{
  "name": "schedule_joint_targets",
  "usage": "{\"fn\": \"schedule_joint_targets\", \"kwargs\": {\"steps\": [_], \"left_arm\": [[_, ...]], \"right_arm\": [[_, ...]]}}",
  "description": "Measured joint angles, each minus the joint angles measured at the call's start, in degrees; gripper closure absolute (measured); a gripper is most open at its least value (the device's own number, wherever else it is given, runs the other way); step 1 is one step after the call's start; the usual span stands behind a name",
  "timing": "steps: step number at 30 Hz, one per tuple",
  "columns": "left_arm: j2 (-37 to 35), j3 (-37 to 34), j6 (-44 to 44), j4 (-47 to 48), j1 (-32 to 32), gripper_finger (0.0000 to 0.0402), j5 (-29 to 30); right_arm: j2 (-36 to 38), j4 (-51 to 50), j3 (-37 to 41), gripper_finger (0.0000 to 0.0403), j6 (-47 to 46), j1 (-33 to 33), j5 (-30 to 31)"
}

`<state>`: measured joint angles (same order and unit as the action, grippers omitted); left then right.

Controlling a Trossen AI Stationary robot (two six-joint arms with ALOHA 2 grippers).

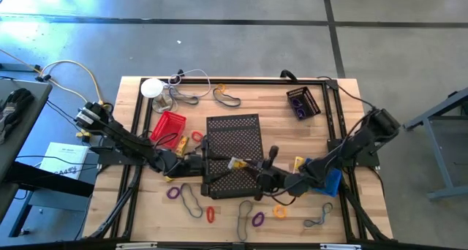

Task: Pick & Place Office Desk Supplies
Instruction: Put the yellow crayon box into the red bin

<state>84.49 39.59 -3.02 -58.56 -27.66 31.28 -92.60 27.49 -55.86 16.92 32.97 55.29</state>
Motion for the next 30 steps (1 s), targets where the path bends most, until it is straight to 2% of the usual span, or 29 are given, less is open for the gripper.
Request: {"fn": "schedule_joint_targets", "kwargs": {"steps": [5, 8, 13, 16, 21, 25, 30], "left_arm": [[0.0, 0.0, -0.4, -0.9, 0.2, 0.019, 0.1], [0.0, 0.0, -0.4, -1.8, 0.6, 0.019, 0.1], [0.0, 0.0, -0.1, -2.3, 3.0, 0.019, -0.4], [0.0, 0.0, 2.0, -2.4, 4.3, 0.019, -0.4], [0.0, 0.0, 2.8, -2.1, 4.5, 0.0196, -0.9], [0.0, -0.1, 1.5, -1.9, 3.7, 0.0224, -0.3], [0.0, -0.1, 0.6, -2.1, 2.1, 0.0293, 0.1]], "right_arm": [[-2.2, 3.8, 0.0, 0.0342, 4.1, 0.1, 4.2], [-2.4, 4.3, 0.0, 0.0341, 4.2, -0.4, 4.2], [-2.4, 4.3, 0.0, 0.0341, 4.1, -1.6, 0.6], [-2.4, 4.1, 0.0, 0.0341, 3.7, -2.1, 1.1], [-2.4, 3.7, 0.0, 0.0338, 3.5, -2.1, -2.9], [-2.4, 2.7, 0.0, 0.032, 3.5, -2.0, -4.2], [-2.4, 2.1, 0.0, 0.028, 3.9, -1.3, -8.8]]}}
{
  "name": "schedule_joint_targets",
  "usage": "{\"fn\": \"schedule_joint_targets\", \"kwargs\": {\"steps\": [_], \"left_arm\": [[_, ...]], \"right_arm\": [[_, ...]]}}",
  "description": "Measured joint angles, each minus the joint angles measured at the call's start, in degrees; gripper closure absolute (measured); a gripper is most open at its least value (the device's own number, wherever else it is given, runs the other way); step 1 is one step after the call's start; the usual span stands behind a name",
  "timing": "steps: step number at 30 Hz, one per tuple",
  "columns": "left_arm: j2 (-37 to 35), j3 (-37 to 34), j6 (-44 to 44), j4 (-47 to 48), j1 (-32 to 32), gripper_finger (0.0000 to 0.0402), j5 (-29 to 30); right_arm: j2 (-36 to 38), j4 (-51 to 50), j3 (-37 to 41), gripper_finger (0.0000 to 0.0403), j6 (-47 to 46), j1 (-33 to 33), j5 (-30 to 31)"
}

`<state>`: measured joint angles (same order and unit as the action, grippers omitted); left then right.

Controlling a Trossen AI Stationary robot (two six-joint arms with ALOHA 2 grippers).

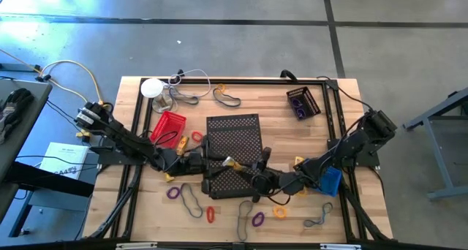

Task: Pick & Place Office Desk Supplies
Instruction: Put the yellow crayon box into the red bin

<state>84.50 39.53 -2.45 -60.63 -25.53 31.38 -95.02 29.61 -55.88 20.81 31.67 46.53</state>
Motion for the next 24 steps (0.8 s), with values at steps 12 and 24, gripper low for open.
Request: {"fn": "schedule_joint_targets", "kwargs": {"steps": [12, 24], "left_arm": [[-2.0, 0.0, -8.4, 1.6, -7.2, 0.0377, 13.7], [-17.5, -0.8, -20.8, 12.4, -25.0, 0.0371, 58.6]], "right_arm": [[0.0, 0.0, 0.0, 0.0172, 0.7, 5.4, 4.6], [-0.1, -2.7, 0.0, 0.0156, 0.6, 8.5, 12.3]]}}
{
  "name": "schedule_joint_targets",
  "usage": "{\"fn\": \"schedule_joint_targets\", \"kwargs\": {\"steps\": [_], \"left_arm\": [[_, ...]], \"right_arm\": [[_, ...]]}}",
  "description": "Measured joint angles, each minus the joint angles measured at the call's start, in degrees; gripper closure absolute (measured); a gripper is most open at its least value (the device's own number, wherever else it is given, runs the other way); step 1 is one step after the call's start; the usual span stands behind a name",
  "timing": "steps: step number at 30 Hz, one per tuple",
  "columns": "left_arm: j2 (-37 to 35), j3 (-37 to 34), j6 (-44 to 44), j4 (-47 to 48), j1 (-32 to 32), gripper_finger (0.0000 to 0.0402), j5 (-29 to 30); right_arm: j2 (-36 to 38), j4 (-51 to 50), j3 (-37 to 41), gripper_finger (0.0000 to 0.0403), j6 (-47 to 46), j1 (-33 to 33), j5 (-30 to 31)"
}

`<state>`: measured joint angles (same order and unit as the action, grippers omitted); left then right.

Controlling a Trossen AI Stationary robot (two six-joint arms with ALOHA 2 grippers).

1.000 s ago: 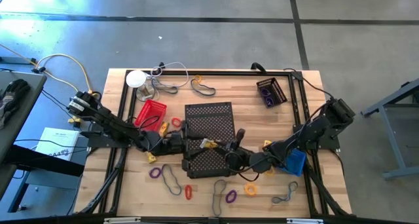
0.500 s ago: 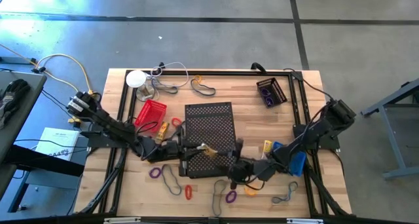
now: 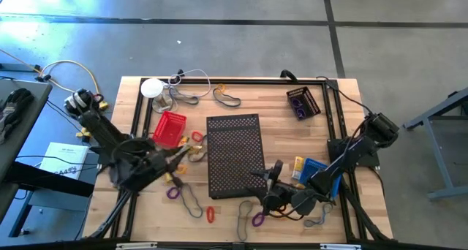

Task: Pick & Place Office Desk Supplies
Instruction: Put the yellow crayon box into the red bin

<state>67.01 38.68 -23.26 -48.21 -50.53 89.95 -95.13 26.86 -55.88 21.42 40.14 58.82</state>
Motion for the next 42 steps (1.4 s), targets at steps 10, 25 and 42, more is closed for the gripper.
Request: {"fn": "schedule_joint_targets", "kwargs": {"steps": [10, 25, 42], "left_arm": [[-6.6, -6.5, -2.9, 0.5, 7.6, 0.0363, 0.2], [-8.7, -9.8, -1.6, 0.2, 9.9, 0.0362, 0.0], [-2.1, -6.6, 15.5, 13.3, 13.2, 0.0361, -19.2]], "right_arm": [[0.0, -0.1, 0.0, 0.0156, -0.8, -0.1, -0.3], [0.0, -0.2, 0.0, 0.0156, -2.3, -0.4, -0.4], [0.1, -0.3, 0.0, 0.0156, -5.1, -1.6, -0.9]]}}
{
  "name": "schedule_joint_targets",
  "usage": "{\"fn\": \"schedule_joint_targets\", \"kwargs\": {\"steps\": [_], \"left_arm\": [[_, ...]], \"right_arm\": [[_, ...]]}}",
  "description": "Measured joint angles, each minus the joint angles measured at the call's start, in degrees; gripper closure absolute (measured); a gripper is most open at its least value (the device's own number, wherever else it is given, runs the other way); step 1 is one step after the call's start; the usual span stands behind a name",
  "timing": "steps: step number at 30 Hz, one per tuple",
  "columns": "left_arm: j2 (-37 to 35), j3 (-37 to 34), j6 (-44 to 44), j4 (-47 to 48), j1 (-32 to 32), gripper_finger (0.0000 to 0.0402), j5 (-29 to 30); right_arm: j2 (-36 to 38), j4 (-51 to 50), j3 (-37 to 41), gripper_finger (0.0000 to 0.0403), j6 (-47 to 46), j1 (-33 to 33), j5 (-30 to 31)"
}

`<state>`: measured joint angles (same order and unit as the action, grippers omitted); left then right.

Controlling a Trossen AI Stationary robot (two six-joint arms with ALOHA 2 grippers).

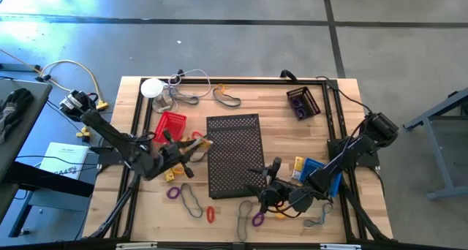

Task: Pick & Place Office Desk Supplies
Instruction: Put the yellow crayon box into the red bin

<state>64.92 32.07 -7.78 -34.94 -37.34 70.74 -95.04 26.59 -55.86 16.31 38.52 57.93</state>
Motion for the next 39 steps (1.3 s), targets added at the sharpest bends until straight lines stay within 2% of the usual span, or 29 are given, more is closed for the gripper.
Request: {"fn": "schedule_joint_targets", "kwargs": {"steps": [5, 7, 11, 14, 20, 22, 25, 32, 36, 39], "left_arm": [[0.0, 7.7, 16.3, 28.5, 5.0, 0.0361, -11.6], [0.0, 11.0, 22.6, 40.1, 6.8, 0.0361, -11.9], [-1.6, 17.3, 30.0, 56.9, 8.3, 0.0361, -10.8], [-2.4, 22.2, 35.0, 70.3, 10.6, 0.0361, -12.9], [-2.6, 28.3, 50.9, 97.0, 22.0, 0.0361, -29.7], [-2.6, 28.3, 53.9, 103.4, 26.6, 0.0361, -32.7], [-2.6, 28.3, 55.7, 109.5, 33.3, 0.0361, -36.6], [-2.1, 28.2, 49.2, 109.8, 47.1, 0.0361, -47.2], [-2.1, 27.0, 44.9, 108.6, 52.4, 0.0361, -54.2], [-2.0, 25.2, 43.4, 108.1, 54.6, 0.0361, -55.3]], "right_arm": [[0.0, -0.1, 0.0, 0.0156, 0.0, 0.0, 0.0], [0.0, -0.4, 0.0, 0.0156, -0.2, 0.0, 0.0], [0.0, -0.5, 0.0, 0.0156, -0.2, 0.1, 0.0], [0.0, -1.3, 0.0, 0.0156, -0.2, 0.2, -1.1], [0.0, -3.7, 0.0, 0.0156, -2.2, 0.0, -1.4], [0.0, -4.4, 0.0, 0.0156, -3.0, -0.1, -1.4], [0.0, -5.3, 0.0, 0.0156, -3.2, -0.1, -1.4], [0.0, -5.3, 0.0, 0.0156, -3.2, -0.1, -1.4], [0.0, -5.4, 0.0, 0.0156, -3.3, 0.0, -1.4], [0.0, -5.4, 0.0, 0.0156, -3.3, 0.1, -2.1]]}}
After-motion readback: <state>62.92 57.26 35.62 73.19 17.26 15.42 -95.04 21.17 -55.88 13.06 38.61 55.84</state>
